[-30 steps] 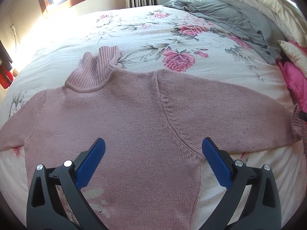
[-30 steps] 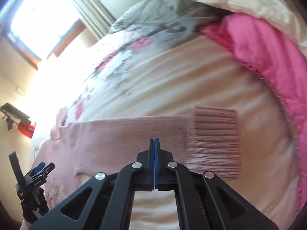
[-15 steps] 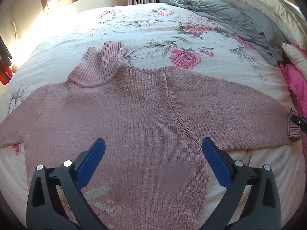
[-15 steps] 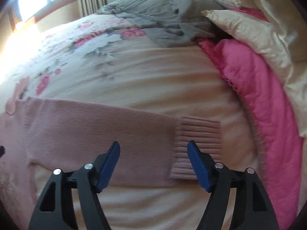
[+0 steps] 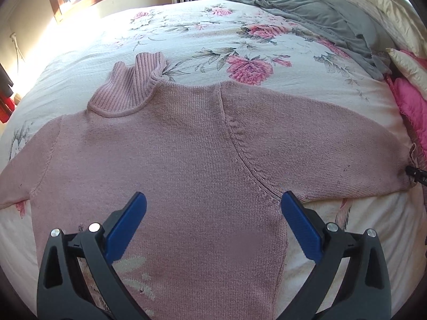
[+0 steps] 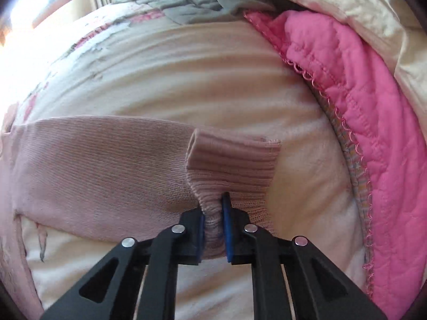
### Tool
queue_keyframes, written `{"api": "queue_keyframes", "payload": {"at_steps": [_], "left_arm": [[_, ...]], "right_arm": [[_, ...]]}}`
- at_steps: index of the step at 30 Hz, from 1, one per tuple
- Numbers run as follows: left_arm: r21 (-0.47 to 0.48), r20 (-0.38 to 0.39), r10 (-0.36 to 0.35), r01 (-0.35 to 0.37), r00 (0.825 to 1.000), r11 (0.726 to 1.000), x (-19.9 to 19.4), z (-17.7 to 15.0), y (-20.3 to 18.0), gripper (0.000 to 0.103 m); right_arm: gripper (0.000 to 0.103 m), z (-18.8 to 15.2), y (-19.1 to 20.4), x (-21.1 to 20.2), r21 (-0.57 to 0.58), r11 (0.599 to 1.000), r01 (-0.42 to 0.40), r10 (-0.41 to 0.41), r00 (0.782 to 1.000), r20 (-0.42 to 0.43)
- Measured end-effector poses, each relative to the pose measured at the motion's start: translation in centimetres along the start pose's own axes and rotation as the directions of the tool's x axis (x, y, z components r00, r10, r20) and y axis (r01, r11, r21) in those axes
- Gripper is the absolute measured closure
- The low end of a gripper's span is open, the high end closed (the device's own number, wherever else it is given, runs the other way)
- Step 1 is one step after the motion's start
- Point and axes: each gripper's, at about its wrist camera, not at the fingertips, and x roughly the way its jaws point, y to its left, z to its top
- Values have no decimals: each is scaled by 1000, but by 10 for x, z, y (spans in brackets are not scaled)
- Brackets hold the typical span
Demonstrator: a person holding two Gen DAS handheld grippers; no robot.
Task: Fold small clothes
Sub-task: 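Carry the cuff across the sweater body toward the left gripper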
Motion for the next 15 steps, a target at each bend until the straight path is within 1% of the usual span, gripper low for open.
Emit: {"api": "queue_keyframes", "payload": {"at_steps": [2, 4, 6, 7, 8, 9, 10, 11, 14, 15], "left_arm": [[-4, -1, 0, 0, 1000, 1000, -1, 0, 2, 3], [-4, 2, 0, 0, 1000, 1000, -3, 0, 4, 3], [-3, 4, -1, 1, 1000, 1000, -5, 0, 5, 3], [-5, 7, -2, 2, 1000, 1000, -7, 1, 6, 4], [-9, 8, -3, 3, 1000, 1000, -8, 2, 7, 3], [-14, 10, -5, 6, 1000, 1000, -9, 3, 9, 3], [-21, 11, -9, 10, 1000, 1000, -10, 4, 11, 3], [-29, 10, -15, 15, 1000, 999, -11, 5, 12, 3], [-68, 6, -38, 38, 999, 997, -13, 10, 20, 3], [-79, 5, -43, 43, 999, 996, -13, 11, 23, 3]], "right_arm": [[92, 0, 8, -23, 2, 996, -89, 88, 995, 40], [92, 0, 18, -43, 3, 985, -171, 171, 983, 75], [93, 2, 34, -55, -1, 955, -298, 297, 951, 89], [95, 8, 50, -56, -14, 938, -345, 345, 934, 92], [96, 8, 63, -58, -23, 917, -398, 398, 913, 90], [96, 9, 77, -58, -33, 889, -457, 458, 885, 81], [96, 9, 94, -58, -41, 866, -498, 500, 863, 73], [96, 10, 111, -55, -53, 844, -534, 537, 842, 58], [96, 10, 166, -46, -79, 809, -582, 585, 811, 17], [96, 7, 181, -44, -75, 789, -609, 611, 791, 3]]}}
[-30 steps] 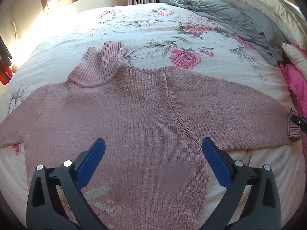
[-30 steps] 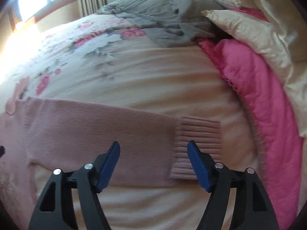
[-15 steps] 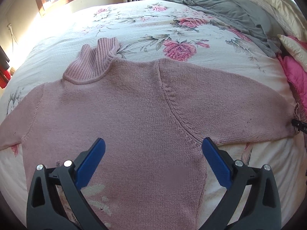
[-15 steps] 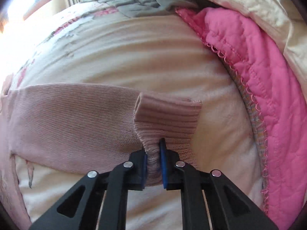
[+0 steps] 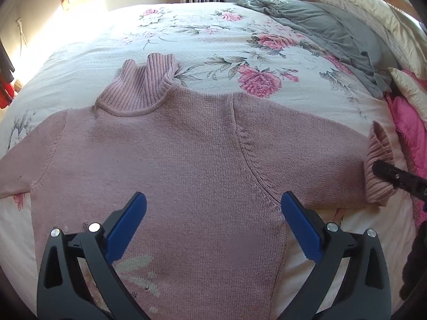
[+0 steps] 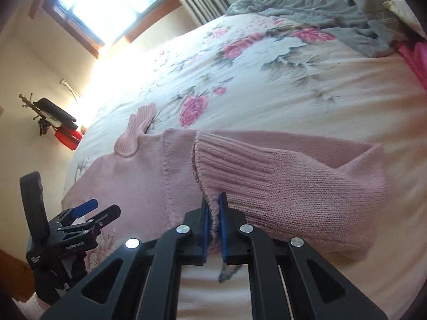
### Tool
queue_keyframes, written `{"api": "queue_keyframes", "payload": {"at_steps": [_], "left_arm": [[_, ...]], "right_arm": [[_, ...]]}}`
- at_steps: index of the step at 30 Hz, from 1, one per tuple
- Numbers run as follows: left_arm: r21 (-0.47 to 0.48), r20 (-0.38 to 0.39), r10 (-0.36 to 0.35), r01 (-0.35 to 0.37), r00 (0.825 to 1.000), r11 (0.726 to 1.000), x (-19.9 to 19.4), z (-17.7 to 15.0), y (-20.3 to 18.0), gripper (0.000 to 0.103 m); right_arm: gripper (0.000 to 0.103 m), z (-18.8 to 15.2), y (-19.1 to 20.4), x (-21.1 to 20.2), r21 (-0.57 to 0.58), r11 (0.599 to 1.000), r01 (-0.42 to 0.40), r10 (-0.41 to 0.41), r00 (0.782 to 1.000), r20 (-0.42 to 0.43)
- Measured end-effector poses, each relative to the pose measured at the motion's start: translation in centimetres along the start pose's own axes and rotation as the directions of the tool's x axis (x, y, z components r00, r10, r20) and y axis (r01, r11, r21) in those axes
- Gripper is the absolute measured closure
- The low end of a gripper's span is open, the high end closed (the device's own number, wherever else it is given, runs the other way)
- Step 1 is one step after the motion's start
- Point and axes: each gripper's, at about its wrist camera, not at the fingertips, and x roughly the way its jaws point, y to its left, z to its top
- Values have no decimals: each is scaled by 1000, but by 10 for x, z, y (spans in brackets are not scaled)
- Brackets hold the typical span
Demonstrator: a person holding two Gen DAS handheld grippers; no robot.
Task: Fold small clothes
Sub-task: 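Carry the cuff across the sweater body toward the left gripper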
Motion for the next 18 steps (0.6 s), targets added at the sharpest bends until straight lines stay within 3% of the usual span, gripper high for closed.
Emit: {"api": "queue_keyframes", "payload": {"at_steps": [2, 6, 11, 15, 18], "left_arm": [[-17, 0, -4, 4, 1000, 1000, 1, 3, 4, 3], [-40, -23, -70, 69, 997, 997, 9, 9, 3, 4], [-41, -118, -216, 212, 969, 976, 39, 13, -19, 4], [-13, -182, -278, 280, 943, 960, 67, 15, -52, 4], [16, -214, -278, 288, 936, 957, 87, 18, -75, 4]], "right_arm": [[96, -6, 11, 25, 23, 998, -57, 57, 998, -32], [78, -21, 26, 61, -12, 999, -43, 42, 991, -126], [66, -50, 16, 21, -20, 998, -58, 55, 993, -102], [66, -77, -14, -12, 37, 999, 29, -26, 995, -93], [66, -93, -36, -32, 97, 993, 66, -58, 995, -79]]}}
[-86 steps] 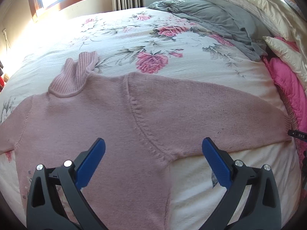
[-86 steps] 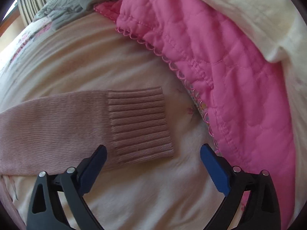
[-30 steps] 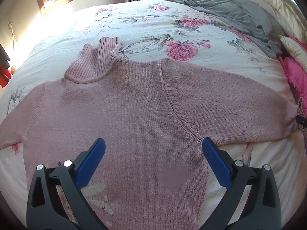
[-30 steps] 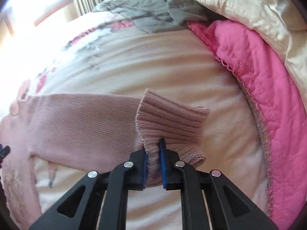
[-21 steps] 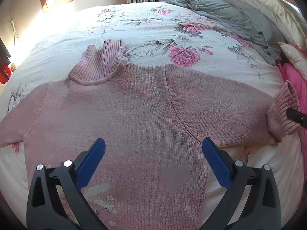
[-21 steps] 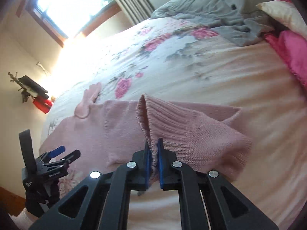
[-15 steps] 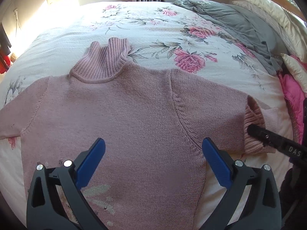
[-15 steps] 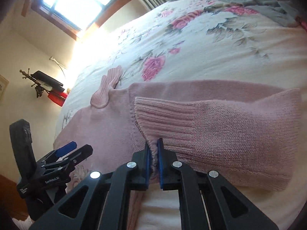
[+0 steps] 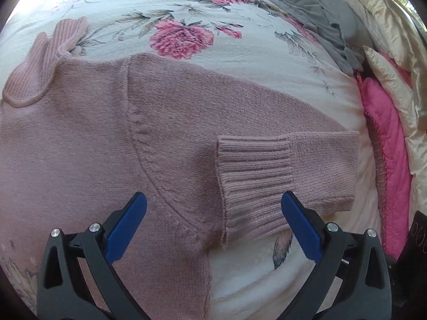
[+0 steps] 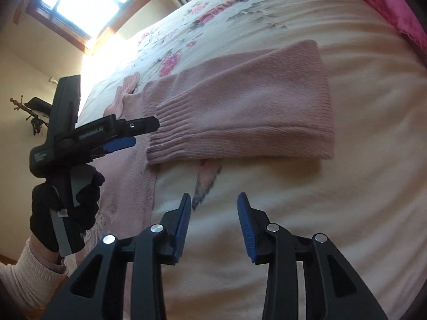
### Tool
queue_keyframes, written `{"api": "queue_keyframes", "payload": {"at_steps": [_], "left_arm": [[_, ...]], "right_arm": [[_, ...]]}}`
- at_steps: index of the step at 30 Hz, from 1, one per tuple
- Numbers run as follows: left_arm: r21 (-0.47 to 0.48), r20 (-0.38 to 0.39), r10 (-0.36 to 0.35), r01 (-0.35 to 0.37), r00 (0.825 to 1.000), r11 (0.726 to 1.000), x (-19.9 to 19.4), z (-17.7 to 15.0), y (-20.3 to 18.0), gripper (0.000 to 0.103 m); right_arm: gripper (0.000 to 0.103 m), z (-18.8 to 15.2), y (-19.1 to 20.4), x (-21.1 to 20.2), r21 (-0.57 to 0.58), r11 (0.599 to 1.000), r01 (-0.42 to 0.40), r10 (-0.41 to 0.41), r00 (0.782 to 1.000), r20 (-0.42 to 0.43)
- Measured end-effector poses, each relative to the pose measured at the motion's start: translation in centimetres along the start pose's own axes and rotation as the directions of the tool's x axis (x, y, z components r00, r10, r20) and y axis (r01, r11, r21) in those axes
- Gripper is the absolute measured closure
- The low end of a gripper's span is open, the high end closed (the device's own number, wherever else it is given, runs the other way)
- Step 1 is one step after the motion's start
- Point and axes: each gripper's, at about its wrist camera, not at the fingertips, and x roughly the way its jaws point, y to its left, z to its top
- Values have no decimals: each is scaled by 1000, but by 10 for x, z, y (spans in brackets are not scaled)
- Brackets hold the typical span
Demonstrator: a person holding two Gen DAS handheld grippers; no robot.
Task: Fold small clothes
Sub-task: 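Carry the cuff across the sweater body toward the left gripper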
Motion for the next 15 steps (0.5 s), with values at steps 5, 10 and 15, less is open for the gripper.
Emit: {"api": "queue_keyframes", "payload": {"at_steps": [5, 10, 15], "left_arm": [[40, 2, 37, -37, 999, 999, 19, 9, -22, 21], [61, 30, -26, 24, 999, 998, 10, 13, -37, 85], [-3, 110, -153, 155, 982, 988, -27, 9, -22, 93]], "right_arm": [[65, -11, -16, -11, 36, 999, 29, -30, 999, 24], [65, -9, -17, -13, 51, 998, 33, -35, 998, 44], [62, -8, -13, -15, 43, 997, 57, -59, 997, 58]]}}
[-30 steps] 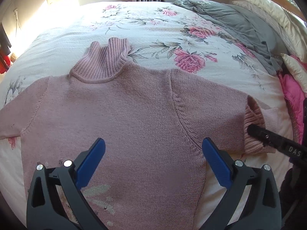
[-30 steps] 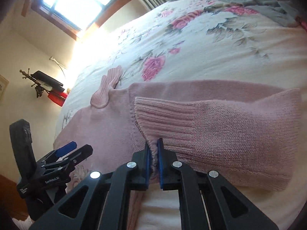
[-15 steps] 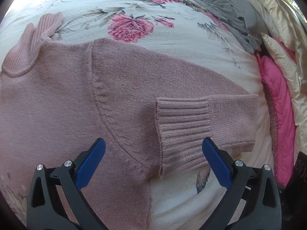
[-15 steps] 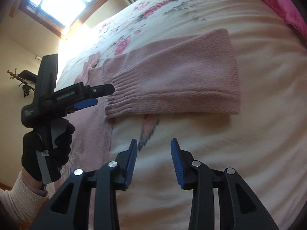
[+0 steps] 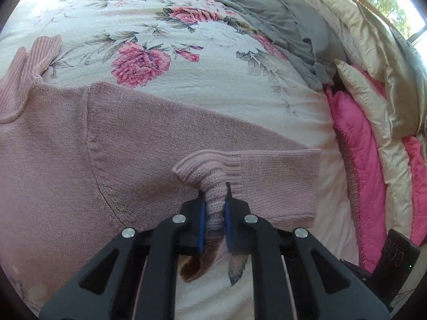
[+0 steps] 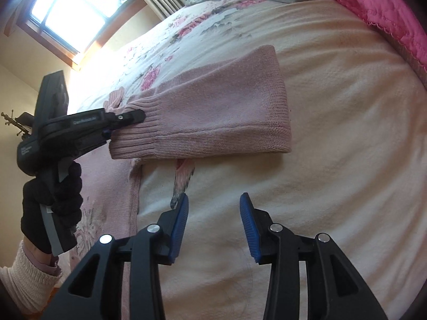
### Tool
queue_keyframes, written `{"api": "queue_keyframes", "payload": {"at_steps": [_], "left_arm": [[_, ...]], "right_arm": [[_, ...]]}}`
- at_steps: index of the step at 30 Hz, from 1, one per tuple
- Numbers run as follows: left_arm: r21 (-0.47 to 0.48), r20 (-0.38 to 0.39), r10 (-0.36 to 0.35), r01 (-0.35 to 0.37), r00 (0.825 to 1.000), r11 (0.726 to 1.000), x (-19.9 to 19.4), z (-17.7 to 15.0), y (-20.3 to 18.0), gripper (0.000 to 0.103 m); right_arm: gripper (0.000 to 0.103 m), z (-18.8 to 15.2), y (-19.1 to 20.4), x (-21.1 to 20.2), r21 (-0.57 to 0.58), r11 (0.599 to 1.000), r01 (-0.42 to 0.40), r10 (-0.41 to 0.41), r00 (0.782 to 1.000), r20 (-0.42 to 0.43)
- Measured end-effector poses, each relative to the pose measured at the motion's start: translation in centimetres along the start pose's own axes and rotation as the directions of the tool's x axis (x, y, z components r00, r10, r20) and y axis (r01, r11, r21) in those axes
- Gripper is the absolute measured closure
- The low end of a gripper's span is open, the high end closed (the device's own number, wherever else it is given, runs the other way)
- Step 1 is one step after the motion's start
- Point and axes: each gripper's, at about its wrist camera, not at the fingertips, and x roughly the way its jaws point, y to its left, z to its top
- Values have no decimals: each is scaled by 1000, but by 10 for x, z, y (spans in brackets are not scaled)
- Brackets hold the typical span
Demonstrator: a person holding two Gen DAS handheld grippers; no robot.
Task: Fold small clothes
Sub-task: 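Carry the cuff across the sweater body toward the left gripper, then lower the sleeve onto the sweater body and open the right gripper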
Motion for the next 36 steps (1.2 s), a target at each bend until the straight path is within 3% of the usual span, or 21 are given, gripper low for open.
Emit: {"api": "queue_keyframes", "payload": {"at_steps": [2, 7, 13, 18, 25, 29, 32, 36], "left_arm": [[-20, 44, 1, 0, 999, 1000, -21, -1, 11, 94], [-80, 132, 82, -72, 988, 994, -78, 0, 68, 94], [-156, 191, 234, -206, 953, 966, -138, 7, 145, 94], [-220, 204, 320, -275, 925, 936, -169, 9, 203, 94], [-285, 178, 406, -348, 896, 893, -179, 3, 268, 94], [-308, 94, 467, -420, 879, 854, -154, -3, 313, 93], [-311, 17, 470, -442, 882, 841, -132, -8, 341, 90], [-318, 35, 493, -458, 870, 830, -144, -15, 348, 80]], "right_arm": [[62, 2, 0, 0, -2, 1000, 9, -9, 1000, 0], [62, 12, 11, 10, 2, 1000, 1, -1, 1000, 1], [59, 29, 38, 29, -10, 999, -43, 43, 999, 0], [57, 46, 68, 53, -21, 996, -83, 82, 996, -17], [53, 61, 108, 97, -35, 995, -91, 89, 994, -62], [54, 59, 123, 126, -53, 999, -2, -3, 995, -99], [57, 55, 126, 141, -79, 994, 79, -87, 991, -106], [57, 54, 137, 136, -119, 985, 126, -138, 986, -98]]}}
